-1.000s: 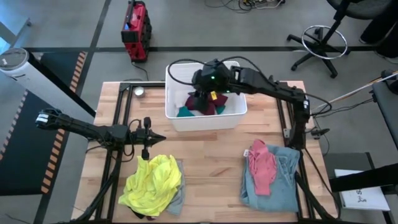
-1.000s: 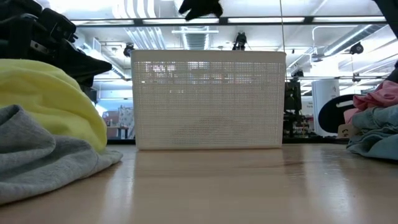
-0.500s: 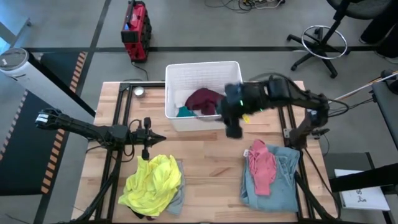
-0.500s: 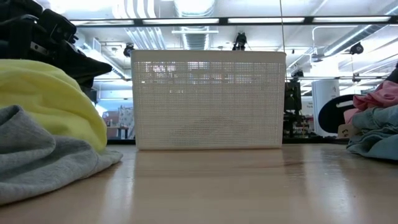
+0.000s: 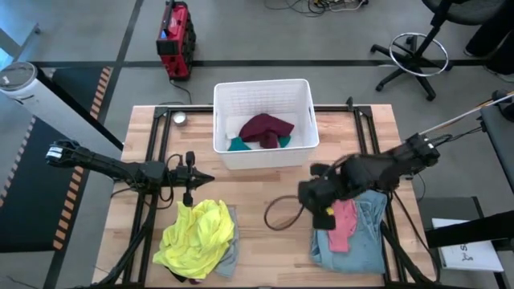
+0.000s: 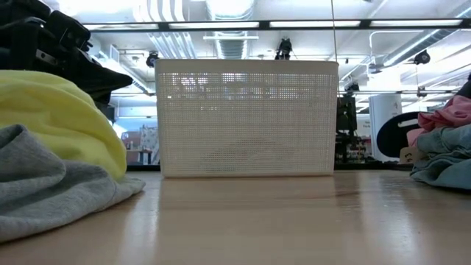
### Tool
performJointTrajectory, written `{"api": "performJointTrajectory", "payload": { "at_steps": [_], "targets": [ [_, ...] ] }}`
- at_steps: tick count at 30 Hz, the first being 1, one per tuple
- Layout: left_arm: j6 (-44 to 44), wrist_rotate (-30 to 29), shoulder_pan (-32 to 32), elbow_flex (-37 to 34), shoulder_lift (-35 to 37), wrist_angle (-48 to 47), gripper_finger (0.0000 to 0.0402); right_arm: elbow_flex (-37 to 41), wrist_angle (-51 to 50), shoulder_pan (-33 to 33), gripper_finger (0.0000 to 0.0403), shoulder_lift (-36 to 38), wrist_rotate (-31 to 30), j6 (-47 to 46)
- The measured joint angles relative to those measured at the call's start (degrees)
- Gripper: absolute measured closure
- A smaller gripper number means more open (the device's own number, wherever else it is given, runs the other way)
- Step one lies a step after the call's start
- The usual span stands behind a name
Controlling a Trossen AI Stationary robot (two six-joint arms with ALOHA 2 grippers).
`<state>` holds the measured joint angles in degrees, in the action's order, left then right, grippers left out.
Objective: Sort clothes
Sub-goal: Put the pink boxer into the white laundry bin
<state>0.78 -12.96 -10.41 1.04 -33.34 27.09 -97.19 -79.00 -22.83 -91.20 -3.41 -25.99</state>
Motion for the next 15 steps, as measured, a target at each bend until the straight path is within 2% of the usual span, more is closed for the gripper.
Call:
{"api": "performJointTrajectory", "payload": {
  "at_steps": [7,15],
  "targets": [
    [0.02,0.01,0.00,0.00,0.00,0.05,0.0402,9.99,-1.93,-4.56,0.0173,-0.55,2.45,-7.88],
    [0.22,0.00,0.00,0.00,0.01,0.11,0.0402,22.78,-1.45,-2.85,0.0156,1.28,2.18,-0.96]
  ]
}}
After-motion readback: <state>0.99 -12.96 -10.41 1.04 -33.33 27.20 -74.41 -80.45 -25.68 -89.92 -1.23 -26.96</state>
